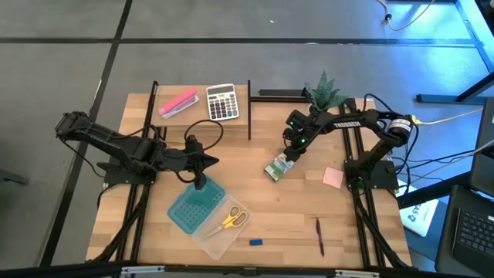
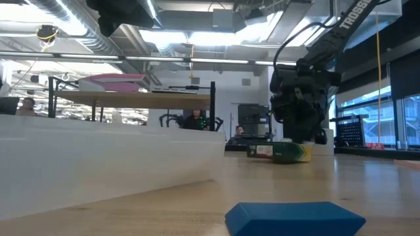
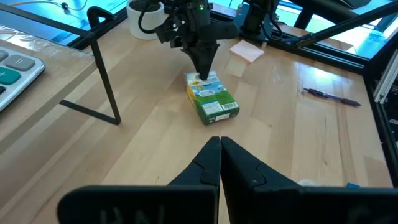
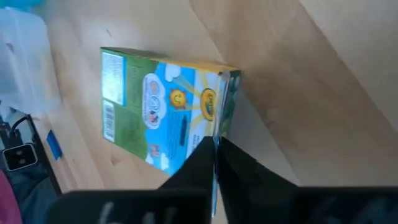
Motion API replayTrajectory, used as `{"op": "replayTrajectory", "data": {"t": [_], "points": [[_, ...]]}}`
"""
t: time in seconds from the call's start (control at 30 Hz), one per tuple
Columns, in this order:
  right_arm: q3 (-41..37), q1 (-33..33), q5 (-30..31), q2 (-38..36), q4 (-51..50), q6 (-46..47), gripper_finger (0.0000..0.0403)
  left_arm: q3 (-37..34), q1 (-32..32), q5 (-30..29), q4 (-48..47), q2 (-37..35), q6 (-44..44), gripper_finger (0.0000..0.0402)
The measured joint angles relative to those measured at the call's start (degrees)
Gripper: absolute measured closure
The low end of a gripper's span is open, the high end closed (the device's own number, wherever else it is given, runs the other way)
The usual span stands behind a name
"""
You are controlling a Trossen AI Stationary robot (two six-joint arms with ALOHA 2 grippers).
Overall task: Pack school essentials
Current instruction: Put the yellow crayon box into the blue supply box
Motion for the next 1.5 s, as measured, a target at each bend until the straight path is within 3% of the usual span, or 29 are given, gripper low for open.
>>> {"op": "replayTrajectory", "data": {"t": [0.3, 0.63, 1.03, 1.5], "points": [[1.1, 0.1, 1.2, -0.3, -1.1, 0.5, 0.0398, 0.0, 0.0, 0.0, 0.0, 0.0, 0.0, 0.0401], [12.0, 3.2, 17.9, -3.9, -18.2, 1.4, 0.0398, 0.0, 0.0, 0.0, -0.1, 0.0, 0.0, 0.0401], [27.3, 12.7, 32.9, -4.0, -31.7, 8.5, 0.0401, 0.0, 0.0, 0.0, 0.0, 0.0, 0.0, 0.0401], [41.3, 27.3, 41.2, -4.0, -33.0, 20.7, 0.0401, 0.0, 0.0, 0.0, -0.2, 0.0, 1.9, 0.0401]]}}
